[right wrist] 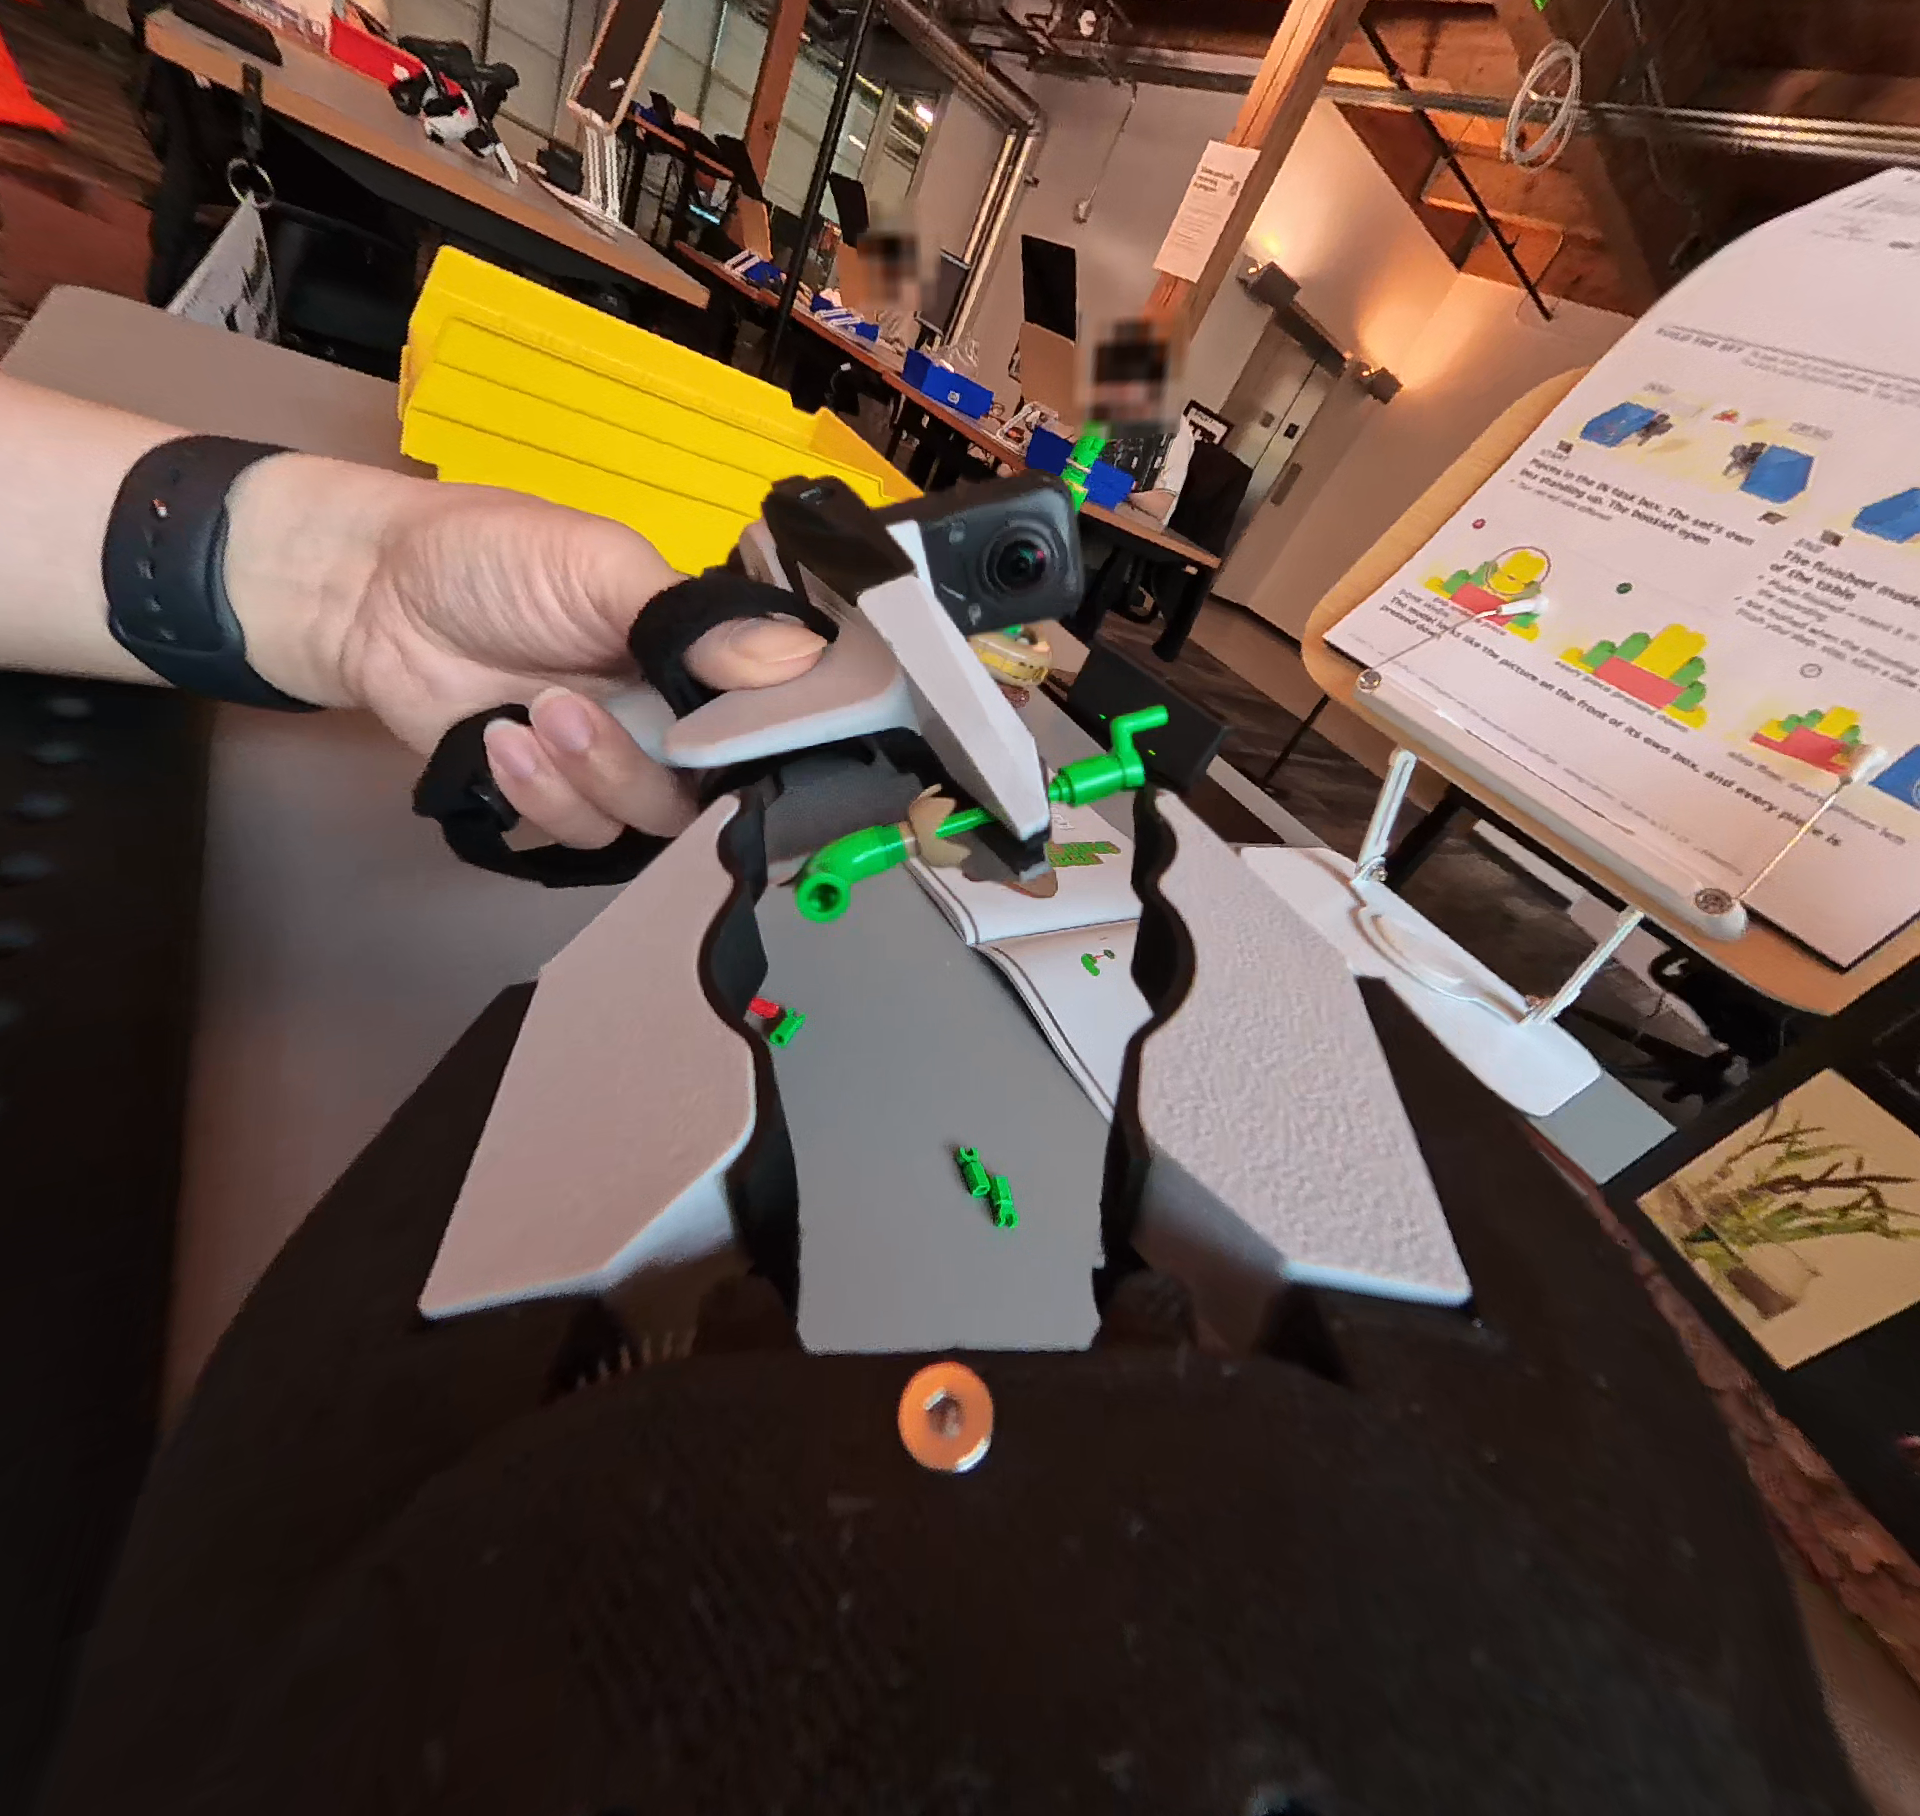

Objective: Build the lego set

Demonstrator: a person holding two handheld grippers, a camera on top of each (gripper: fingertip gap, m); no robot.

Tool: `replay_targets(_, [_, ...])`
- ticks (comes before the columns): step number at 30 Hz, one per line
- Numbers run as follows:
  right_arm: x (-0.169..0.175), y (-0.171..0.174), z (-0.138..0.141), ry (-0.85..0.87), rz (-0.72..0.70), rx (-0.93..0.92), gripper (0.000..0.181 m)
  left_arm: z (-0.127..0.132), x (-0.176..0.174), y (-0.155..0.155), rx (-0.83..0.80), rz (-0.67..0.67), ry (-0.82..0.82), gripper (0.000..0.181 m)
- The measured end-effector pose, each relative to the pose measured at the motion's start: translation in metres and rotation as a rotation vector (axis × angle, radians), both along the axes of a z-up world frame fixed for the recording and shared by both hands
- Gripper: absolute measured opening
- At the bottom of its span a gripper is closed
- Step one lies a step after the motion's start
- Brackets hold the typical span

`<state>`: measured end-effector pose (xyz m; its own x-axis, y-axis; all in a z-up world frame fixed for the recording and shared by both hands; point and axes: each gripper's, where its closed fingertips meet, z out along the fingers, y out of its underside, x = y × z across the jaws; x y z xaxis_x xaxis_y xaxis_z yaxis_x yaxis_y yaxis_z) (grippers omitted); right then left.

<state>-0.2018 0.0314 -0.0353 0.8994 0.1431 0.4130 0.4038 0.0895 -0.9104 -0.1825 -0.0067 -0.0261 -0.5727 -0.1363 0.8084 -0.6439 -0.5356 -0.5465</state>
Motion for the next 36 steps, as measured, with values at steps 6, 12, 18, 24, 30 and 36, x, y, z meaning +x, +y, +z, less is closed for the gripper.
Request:
replay_targets(6, [0.006,-0.002,-0.002,0.066,-0.008,-0.045,0.042,-0.01,0.012,0.03,0.177,0.21,-0.002,0.0])
replay_targets(12, [0.012,0.001,-0.012,-0.008,-0.074,-0.096,0.032,-0.019,0.015,0.034,0.203,0.241,0.042,0.0])
replay_targets(18, [0.003,0.002,-0.027,-0.123,-0.056,-0.161,0.018,-0.023,0.018,0.041,0.228,0.287,0.059,0.0])
replay_targets(24, [0.004,0.007,-0.034,-0.208,-0.103,-0.187,0.007,-0.026,0.019,0.041,0.219,0.289,0.072,0.0])
replay_targets(30, [0.006,0.004,-0.028,-0.26,-0.124,-0.155,0.007,-0.014,0.017,0.039,0.114,0.243,0.041,0.008])
replay_targets(36, [-0.003,-0.002,-0.014,-0.342,-0.107,-0.055,0.007,0.009,0.006,0.043,0.035,0.178,-0.071,0.015])
